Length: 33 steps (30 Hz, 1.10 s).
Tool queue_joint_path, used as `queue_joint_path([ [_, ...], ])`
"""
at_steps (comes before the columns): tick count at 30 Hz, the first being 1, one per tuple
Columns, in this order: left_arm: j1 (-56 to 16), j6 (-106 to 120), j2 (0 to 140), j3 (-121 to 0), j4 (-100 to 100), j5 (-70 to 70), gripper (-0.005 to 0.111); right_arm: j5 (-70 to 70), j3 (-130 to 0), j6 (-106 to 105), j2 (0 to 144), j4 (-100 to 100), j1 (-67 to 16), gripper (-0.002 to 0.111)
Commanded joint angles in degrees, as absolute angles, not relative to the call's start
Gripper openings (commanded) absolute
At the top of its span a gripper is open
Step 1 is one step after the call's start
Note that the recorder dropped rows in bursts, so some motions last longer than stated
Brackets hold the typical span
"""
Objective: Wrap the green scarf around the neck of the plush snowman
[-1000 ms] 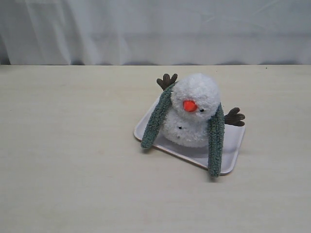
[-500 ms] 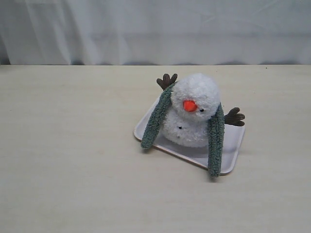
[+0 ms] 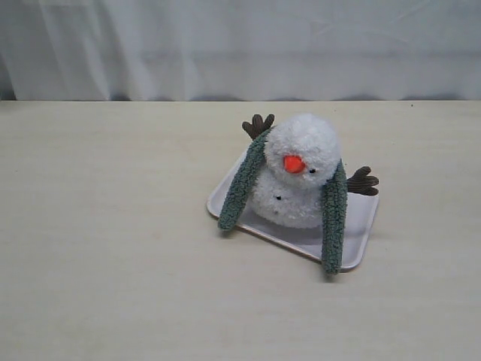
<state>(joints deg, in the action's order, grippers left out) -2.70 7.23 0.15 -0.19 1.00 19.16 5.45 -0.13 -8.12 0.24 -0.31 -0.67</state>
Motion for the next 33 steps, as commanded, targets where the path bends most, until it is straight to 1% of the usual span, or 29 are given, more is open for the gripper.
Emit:
queue_joint_path([
  [1, -2.6, 7.2, 0.0, 0.0, 0.8, 18.5, 0.000, 6.4, 0.0, -6.7, 0.0, -0.9, 0.0, 0.004],
  [6, -2.6, 7.2, 0.0, 0.0, 0.8, 18.5, 0.000, 10.4, 0.0, -3.7, 0.0, -0.9, 0.0, 0.004],
  [13, -2.6, 7.2, 0.0, 0.0, 0.8, 18.5, 0.000, 19.4, 0.0, -3.6, 0.0, -0.9, 0.0, 0.004],
  [33, -2.6, 7.2, 0.0, 0.0, 0.8, 18.5, 0.000, 19.8, 0.0, -0.6, 0.0, -0.7, 0.0, 0.004],
])
